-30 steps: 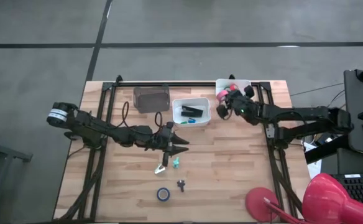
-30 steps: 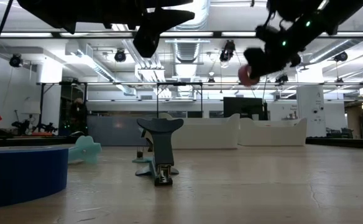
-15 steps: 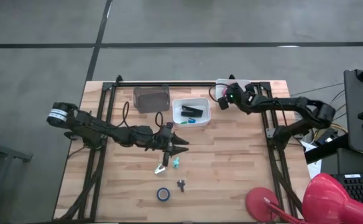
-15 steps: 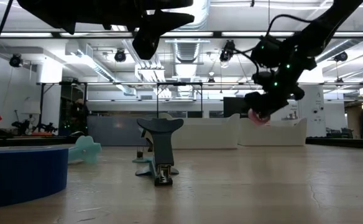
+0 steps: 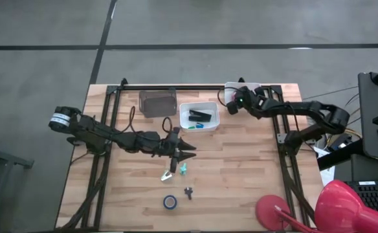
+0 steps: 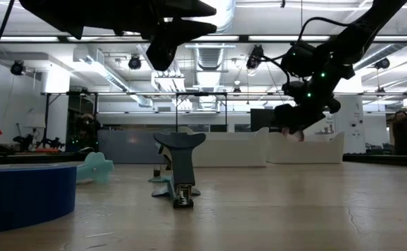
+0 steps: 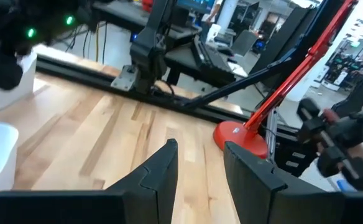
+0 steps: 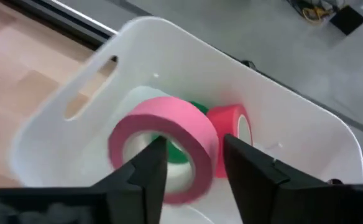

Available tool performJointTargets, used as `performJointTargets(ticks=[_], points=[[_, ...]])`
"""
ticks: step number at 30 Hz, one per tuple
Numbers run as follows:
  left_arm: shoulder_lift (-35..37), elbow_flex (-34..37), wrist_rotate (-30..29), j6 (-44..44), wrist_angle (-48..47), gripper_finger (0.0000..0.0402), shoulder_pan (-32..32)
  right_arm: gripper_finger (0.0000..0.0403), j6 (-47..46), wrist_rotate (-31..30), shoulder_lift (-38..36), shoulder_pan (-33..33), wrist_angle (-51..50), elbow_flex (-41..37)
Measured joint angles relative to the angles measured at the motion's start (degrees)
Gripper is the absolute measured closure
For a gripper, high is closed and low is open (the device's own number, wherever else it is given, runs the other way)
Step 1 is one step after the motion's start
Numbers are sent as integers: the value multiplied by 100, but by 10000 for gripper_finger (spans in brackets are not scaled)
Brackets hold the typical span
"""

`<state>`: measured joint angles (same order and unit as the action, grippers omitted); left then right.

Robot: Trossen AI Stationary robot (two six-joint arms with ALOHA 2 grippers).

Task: Pick and place Stapler, Stapler remover, tape
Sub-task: Put the pink tape into the right white bin, then put the blue tape into the right white bin

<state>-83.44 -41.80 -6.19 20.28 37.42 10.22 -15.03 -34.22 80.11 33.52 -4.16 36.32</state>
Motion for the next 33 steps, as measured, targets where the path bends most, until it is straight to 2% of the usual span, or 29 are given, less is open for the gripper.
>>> performJointTargets(ticks=[5,10,17,20,26,30,33], points=[[0,5,-141,74,-235,268,0,213,143,-28,-273,-96,7,2],[0,5,-178,273,-391,268,2,192,193,36,-514,-125,-36,2],[2,5,905,896,-1458,268,244,187,219,1082,-835,-599,-105,0],[2,5,1021,1473,-2317,268,521,188,301,1218,-927,-937,-108,0],[2,7,998,2573,-3734,268,1254,188,347,1194,-1055,-1630,-61,-4],[-27,7,766,2703,-3850,268,1825,188,347,1177,-1074,-1774,2,-7],[-51,0,174,2618,-3846,268,2203,188,320,1176,-1074,-1781,-1,-7]])
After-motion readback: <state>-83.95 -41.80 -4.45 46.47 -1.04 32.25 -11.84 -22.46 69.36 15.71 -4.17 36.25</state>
